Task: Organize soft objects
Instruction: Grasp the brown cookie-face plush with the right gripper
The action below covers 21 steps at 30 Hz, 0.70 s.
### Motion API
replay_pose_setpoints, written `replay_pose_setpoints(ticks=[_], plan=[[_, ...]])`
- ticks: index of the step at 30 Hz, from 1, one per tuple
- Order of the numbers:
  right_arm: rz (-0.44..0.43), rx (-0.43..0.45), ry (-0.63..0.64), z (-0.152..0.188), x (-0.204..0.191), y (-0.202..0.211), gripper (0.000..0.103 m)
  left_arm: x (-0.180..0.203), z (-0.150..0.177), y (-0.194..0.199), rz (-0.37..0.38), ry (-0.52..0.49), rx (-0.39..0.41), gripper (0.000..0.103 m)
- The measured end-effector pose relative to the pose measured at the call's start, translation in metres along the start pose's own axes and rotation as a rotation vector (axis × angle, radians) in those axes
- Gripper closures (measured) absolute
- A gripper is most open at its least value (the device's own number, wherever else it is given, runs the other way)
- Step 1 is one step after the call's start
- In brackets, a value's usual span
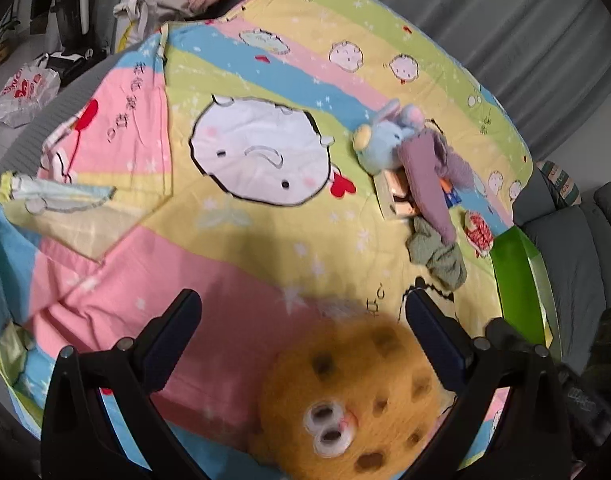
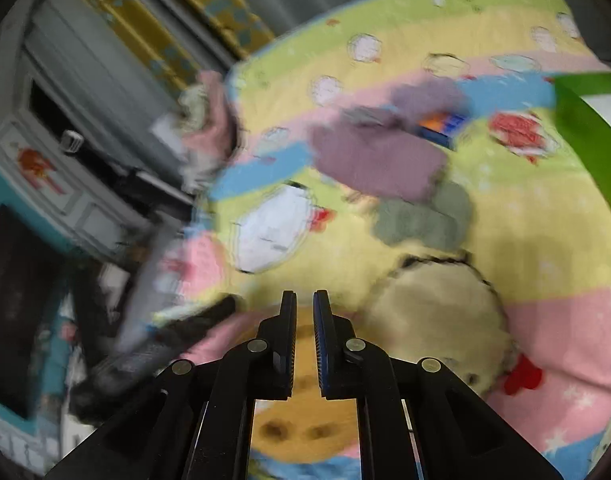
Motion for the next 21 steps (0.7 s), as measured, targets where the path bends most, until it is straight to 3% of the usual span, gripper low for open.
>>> replay_pose_setpoints(ticks=[3,8,9,10,12,15,17,21], plan=[[0.092,-0.006,0.001,0.004,0.018,-0.007,0.093,0.002,0.003,-0.003,0.003,-0.014,-0.035,0.001],[0.046,-0.066,0.035,0.000,0.019,-0.009,0.088,0.003,0.010,0.008,-0.019,-0.062,-0.019,0.001],[0.046,-0.069,0.043,0.001,0.016,-0.009,0.076,0.002,0.013,0.009,-0.020,-0.063,-0.026,0.001],[0.042,-0.073,0.046,0.004,0.016,-0.010,0.055,0.000,0.016,0.009,-0.017,-0.062,-0.038,0.001],[0.023,-0.094,0.037,0.006,0.014,-0.016,0.033,-0.005,0.023,0.008,-0.002,-0.057,-0.069,0.002],[-0.009,-0.139,0.032,0.013,0.010,-0.027,0.032,-0.008,0.034,0.003,0.027,-0.047,-0.111,0.003],[-0.012,-0.174,0.038,0.017,0.008,-0.038,0.032,-0.006,0.040,-0.002,0.047,-0.055,-0.140,0.010],[-0.029,-0.215,0.020,0.023,0.005,-0.052,0.032,0.005,0.047,-0.003,0.072,-0.111,-0.139,0.017]])
Point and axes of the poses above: each gripper's, at about its wrist camera, not at the fingertips, and y roughly against the way its jaws point, x to its right, z to its underside, the point moved 1 cm from there along -y, roughly the way its jaws point, and after that the axes turned 1 degree about -y, right-handed, at the moved point
